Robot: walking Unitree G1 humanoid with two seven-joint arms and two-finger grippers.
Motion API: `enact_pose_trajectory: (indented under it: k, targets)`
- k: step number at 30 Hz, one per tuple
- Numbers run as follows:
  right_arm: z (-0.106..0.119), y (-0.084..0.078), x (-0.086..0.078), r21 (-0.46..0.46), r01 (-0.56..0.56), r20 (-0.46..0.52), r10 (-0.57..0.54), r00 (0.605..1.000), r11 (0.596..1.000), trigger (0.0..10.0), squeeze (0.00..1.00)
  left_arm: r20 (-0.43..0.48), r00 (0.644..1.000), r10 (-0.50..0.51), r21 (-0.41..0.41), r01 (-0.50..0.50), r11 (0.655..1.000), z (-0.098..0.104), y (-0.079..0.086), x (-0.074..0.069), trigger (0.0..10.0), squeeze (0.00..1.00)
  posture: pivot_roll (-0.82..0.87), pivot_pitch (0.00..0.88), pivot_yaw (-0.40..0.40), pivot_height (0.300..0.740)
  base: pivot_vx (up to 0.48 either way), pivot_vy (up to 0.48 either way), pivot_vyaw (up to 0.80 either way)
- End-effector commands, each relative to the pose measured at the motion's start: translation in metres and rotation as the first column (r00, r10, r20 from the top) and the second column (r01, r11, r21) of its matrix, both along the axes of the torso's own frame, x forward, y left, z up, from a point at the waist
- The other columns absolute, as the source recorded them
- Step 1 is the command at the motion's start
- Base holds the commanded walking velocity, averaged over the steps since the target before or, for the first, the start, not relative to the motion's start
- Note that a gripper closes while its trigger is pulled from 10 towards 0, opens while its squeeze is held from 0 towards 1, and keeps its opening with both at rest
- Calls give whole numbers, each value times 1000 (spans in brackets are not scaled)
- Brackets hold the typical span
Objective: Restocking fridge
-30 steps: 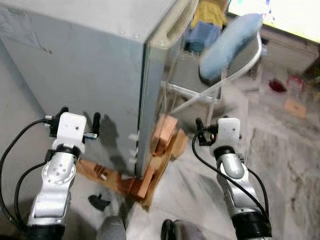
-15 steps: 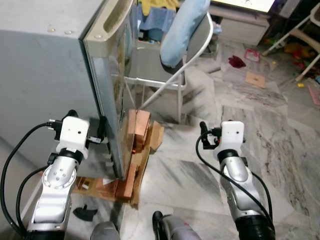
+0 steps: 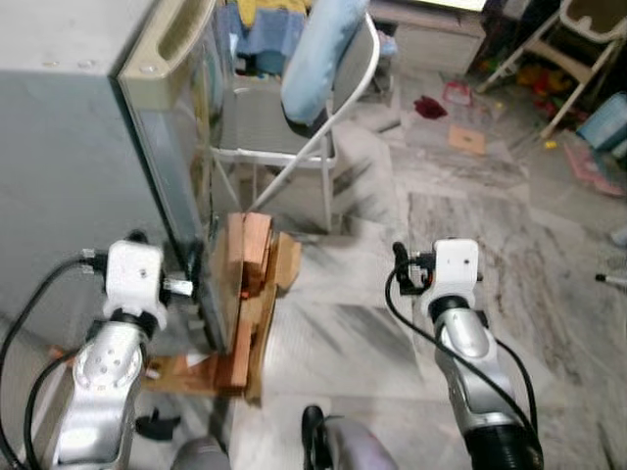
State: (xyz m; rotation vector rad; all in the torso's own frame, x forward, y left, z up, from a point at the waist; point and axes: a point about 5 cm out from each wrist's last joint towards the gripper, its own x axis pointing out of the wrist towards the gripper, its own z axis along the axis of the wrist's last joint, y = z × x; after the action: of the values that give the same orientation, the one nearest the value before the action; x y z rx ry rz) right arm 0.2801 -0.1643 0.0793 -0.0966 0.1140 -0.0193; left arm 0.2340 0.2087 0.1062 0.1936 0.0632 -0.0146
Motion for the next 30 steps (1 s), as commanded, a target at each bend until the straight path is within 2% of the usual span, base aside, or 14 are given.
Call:
enact_pose_trajectory:
  k: [1, 6, 12, 19, 23, 28, 29, 30]
  targets:
    - [3, -5, 1, -9, 6, 1, -6, 1000, 1000, 10000, 0, 6, 1000, -13, 1, 13, 1000, 3, 0, -3, 10000, 0, 109, 115, -111, 740, 0, 0, 0]
    - [2, -5, 1, -10, 2, -3, -2, 1000, 1000, 10000, 0, 0, 998, -56, 18, 56, 998, 3, -1, -9, 10000, 0, 114, 115, -112, 740, 0, 0, 0]
    - [-1, -3, 1, -10, -8, -30, 8, 1000, 1000, 10000, 0, 11, 982, -189, -63, 190, 980, 10, -19, -6, 10000, 0, 111, 118, -106, 740, 0, 0, 0]
    - [-5, -3, -3, -2, -47, -84, 47, 995, 999, 10000, 0, 1, 973, -231, -86, 230, 969, 10, -25, -4, 10000, 0, 98, 124, -105, 740, 0, 0, 0]
    - [-6, -12, -19, -8, -33, -127, 32, 991, 999, 10000, 0, 7, 957, -288, -116, 287, 951, 13, -33, -2, 10000, 0, 88, 125, -108, 740, 0, 0, 0]
    - [-7, -15, -32, -2, -26, -160, 25, 987, 1000, 10000, 0, 0, 948, -317, -89, 316, 945, 12, -37, -2, 10000, 0, 80, 125, -109, 740, 0, 0, 0]
    - [-9, -21, -46, -9, 11, -205, -12, 979, 1000, 10000, 0, -3, 953, -303, -83, 301, 950, 10, -38, 1, 10000, 0, 71, 123, -110, 740, 0, 0, 0]
    - [-10, -23, -49, -8, 25, -217, -26, 976, 1000, 10000, 0, -3, 953, -302, -83, 300, 950, 10, -38, 2, 10000, 0, 71, 123, -110, 740, 0, 0, 0]
